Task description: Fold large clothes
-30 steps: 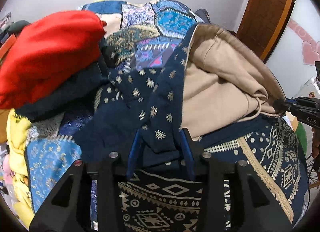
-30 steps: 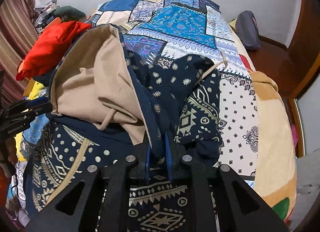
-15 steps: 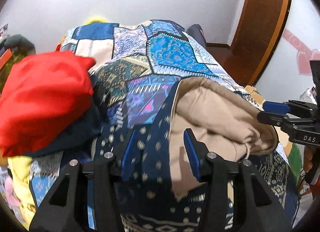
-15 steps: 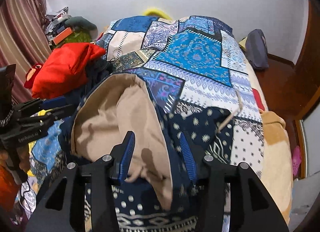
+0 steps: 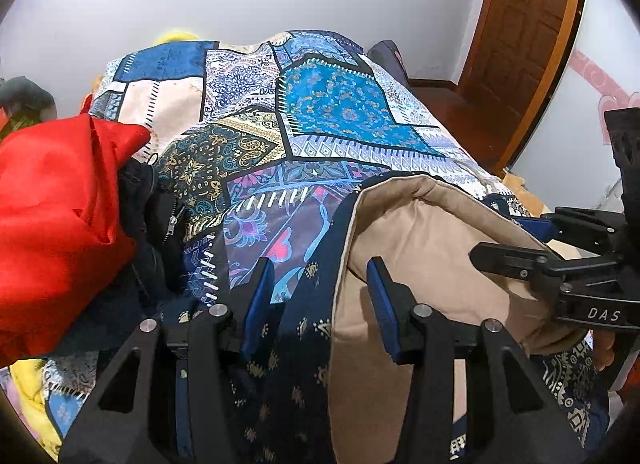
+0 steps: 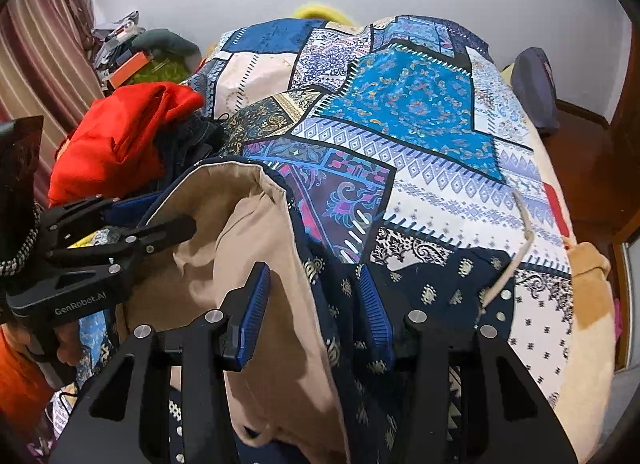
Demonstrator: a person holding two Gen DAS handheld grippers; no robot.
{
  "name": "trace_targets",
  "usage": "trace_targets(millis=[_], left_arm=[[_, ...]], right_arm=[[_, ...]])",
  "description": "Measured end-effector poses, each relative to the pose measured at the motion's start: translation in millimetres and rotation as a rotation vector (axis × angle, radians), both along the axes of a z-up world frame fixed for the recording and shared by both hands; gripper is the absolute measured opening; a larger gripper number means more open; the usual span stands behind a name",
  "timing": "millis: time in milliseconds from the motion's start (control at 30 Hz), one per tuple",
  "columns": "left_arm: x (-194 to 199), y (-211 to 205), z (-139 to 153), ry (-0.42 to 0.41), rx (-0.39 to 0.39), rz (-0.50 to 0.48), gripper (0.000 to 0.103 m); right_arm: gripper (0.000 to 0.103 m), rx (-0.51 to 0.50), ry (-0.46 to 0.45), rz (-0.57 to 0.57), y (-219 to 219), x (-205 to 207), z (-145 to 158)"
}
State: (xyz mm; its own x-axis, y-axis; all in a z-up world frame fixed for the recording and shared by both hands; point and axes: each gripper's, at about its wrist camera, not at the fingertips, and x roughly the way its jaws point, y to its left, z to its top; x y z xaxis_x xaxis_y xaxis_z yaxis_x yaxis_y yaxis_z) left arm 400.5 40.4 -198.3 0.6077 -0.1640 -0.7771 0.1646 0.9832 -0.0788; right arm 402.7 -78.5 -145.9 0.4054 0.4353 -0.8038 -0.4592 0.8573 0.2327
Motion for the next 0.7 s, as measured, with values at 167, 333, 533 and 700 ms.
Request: trace_targets(millis=[167, 333, 533, 700], left_arm=[[-1, 0, -1, -0.001, -0.011, -0.025, 0.011], [-14, 4, 14, -0.007, -0.101, -0.064, 0.007], [-43, 5, 39, -0.032, -0.148, -0.078, 0.007], [-78, 4, 57, -0.057, -0.145, -0.085, 0.007]], right_arm=[[0.012, 0.037, 0.011, 0.009, 0, 3, 1], [0.007, 0.063, 0.01, 0.047, -1, -7, 16], [0.007, 0.076, -0.039, 0.057, -10, -36, 47], [0.007, 0.093, -0.052, 0.061, -21, -68, 67]])
